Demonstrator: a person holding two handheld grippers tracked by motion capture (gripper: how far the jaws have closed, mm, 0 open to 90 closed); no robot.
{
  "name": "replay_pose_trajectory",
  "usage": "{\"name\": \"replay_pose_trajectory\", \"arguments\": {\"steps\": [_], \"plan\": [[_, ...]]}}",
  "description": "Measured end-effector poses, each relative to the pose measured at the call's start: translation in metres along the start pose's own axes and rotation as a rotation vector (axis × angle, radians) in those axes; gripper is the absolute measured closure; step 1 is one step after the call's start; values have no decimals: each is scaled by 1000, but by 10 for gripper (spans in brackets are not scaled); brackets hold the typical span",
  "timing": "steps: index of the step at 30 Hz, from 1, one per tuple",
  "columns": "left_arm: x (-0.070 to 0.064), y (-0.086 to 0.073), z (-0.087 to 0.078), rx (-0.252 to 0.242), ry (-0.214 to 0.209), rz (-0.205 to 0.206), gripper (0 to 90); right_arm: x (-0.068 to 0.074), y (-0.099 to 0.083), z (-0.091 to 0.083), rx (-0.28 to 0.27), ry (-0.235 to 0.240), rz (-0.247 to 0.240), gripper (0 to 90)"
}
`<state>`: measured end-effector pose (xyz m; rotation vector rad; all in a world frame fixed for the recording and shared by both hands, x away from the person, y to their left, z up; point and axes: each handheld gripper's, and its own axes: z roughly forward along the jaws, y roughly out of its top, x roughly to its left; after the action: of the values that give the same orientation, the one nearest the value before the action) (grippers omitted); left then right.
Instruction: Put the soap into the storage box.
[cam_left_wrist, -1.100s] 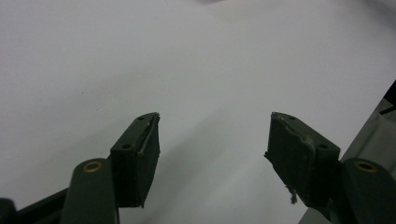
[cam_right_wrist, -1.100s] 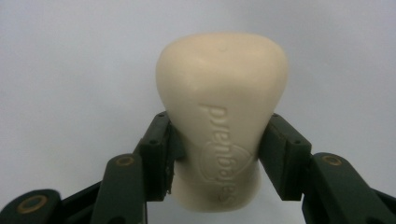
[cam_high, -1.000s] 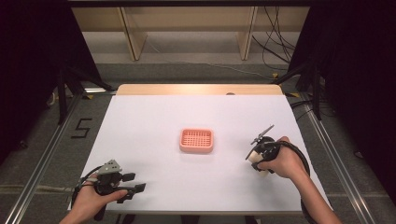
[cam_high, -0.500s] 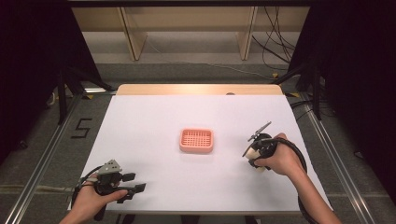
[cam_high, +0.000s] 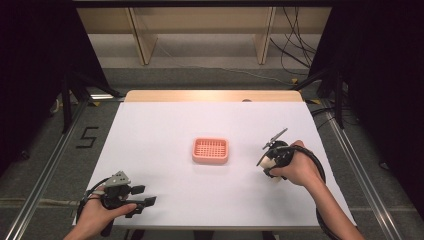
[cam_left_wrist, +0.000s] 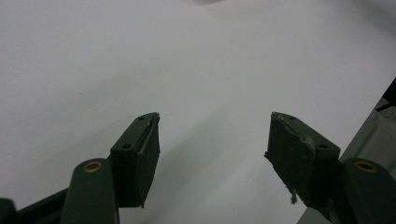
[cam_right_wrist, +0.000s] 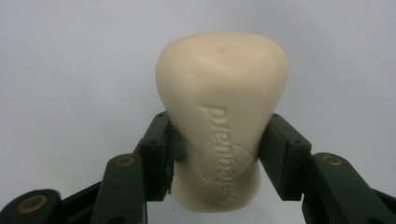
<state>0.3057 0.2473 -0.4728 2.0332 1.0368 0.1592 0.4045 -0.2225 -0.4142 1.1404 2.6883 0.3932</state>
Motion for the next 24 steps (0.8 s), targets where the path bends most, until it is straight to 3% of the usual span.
{"name": "replay_pose_trajectory", "arguments": {"steps": [1,3,5,24], "plan": [[-1,0,0,-2,4,-11,339,-1,1,0,-6,-5,-16,504],[-1,0,1,-2,5,-17,339,1,2,0,1,-7,0,504],[0,0,0,-5,-7,-1,339,1,3,-1,1,-5,3,504],[-1,0,0,-14,-7,-11,339,2,14,-2,-13,-9,-16,504]]}}
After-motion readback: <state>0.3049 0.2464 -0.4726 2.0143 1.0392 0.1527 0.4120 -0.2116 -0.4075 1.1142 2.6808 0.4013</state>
